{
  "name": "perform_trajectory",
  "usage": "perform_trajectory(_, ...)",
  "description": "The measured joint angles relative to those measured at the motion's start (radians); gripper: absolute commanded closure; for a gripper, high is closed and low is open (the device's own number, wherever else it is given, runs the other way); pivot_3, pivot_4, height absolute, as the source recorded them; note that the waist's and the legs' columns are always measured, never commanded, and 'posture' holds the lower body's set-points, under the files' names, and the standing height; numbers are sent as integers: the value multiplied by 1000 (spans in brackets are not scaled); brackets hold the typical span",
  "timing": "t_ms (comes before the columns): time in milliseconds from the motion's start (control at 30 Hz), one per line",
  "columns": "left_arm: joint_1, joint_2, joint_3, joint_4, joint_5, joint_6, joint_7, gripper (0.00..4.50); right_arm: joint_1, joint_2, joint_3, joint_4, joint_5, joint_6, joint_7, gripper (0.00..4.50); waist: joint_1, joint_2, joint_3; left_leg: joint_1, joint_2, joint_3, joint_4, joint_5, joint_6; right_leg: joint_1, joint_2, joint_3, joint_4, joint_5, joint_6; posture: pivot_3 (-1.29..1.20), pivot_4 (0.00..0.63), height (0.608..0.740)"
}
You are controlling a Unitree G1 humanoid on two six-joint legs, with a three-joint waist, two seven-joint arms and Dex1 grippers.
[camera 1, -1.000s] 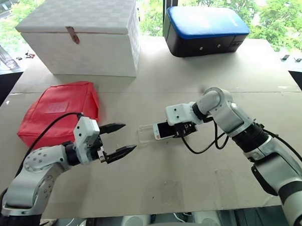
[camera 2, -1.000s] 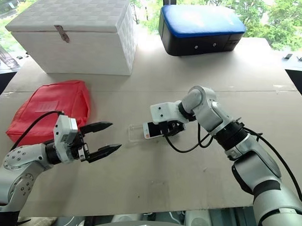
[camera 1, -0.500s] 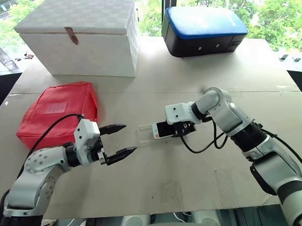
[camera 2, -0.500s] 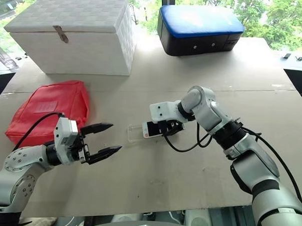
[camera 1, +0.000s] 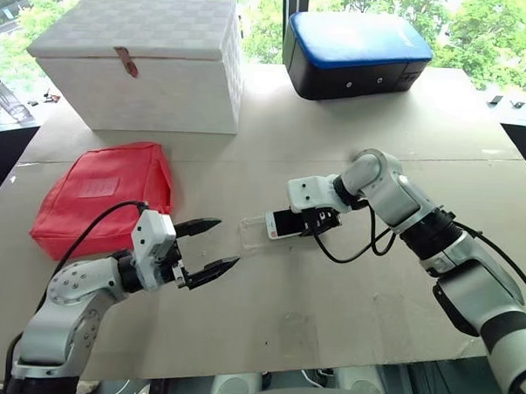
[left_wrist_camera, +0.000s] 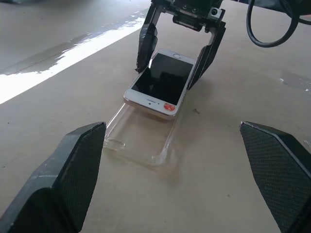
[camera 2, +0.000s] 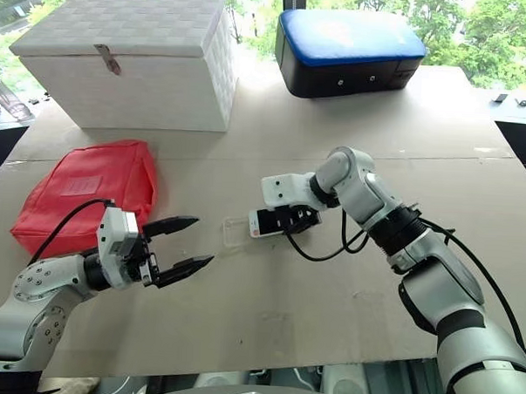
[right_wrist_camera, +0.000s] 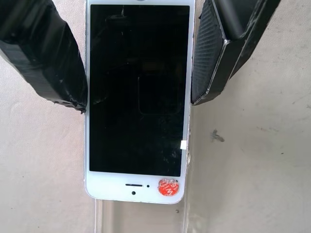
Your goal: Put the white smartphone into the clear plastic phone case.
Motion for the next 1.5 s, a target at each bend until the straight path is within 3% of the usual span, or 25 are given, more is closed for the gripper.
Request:
perform_trajectory(433,19,-5,-2,0,1,-12,11,0,9,-8,1,-28,-5,10,14,1705,1,0,0,0,0,0,0,0,0,0,0,0,0,0,0,0,150,740)
perform_trajectory(467,19,-5,-2,0,1,-12,11,0,11,-8,1,-32,-7,11,14,906,1,0,0,0,0,0,0,0,0,0,0,0,0,0,0,0,150,740)
perform_trajectory(533,18,-5,-2,0,1,-12,11,0,12,-9,4,-34,-11,12,16,478,1,0,0,0,0,0,0,0,0,0,0,0,0,0,0,0,150,740)
perform_trajectory(567,18,-5,-3,0,1,-13,10,0,19,-9,8,-34,-15,14,17,54,1,0,0,0,0,0,0,0,0,0,0,0,0,0,0,0,150,740)
perform_trajectory(833,11,-5,-9,0,1,-13,10,0,33,-22,-38,-96,22,91,4,18,2,0,0,-2,0,0,0,0,0,-1,0,0,0,0,0,0,150,740)
perform_trajectory(933,9,-5,-9,0,1,-13,10,0,33,-49,-83,-156,56,144,0,738,3,1,0,-2,0,0,0,0,0,-1,-1,0,-1,0,0,0,150,740)
perform_trajectory(1100,7,-5,-9,3,1,-13,9,0,59,-85,-175,-280,156,270,1,3000,3,0,0,-2,0,0,-1,0,0,-1,-1,0,-1,0,0,0,150,740)
perform_trajectory(1200,0,-5,-9,16,0,-13,8,0,103,-15,-211,-297,231,349,-41,4447,-2,0,0,-1,1,0,-1,0,0,-2,0,0,0,0,0,0,150,740)
perform_trajectory(1367,-5,6,-8,24,-1,-11,1,0,152,87,-181,-201,237,325,-162,4447,3,0,0,-2,0,0,-1,0,0,-2,0,-1,0,0,0,0,150,740)
perform_trajectory(1500,1,27,10,37,-3,-5,-6,0,166,118,-115,-10,178,157,-228,4447,1,0,-2,0,-2,2,-1,0,1,0,-1,1,-1,0,0,0,150,740)
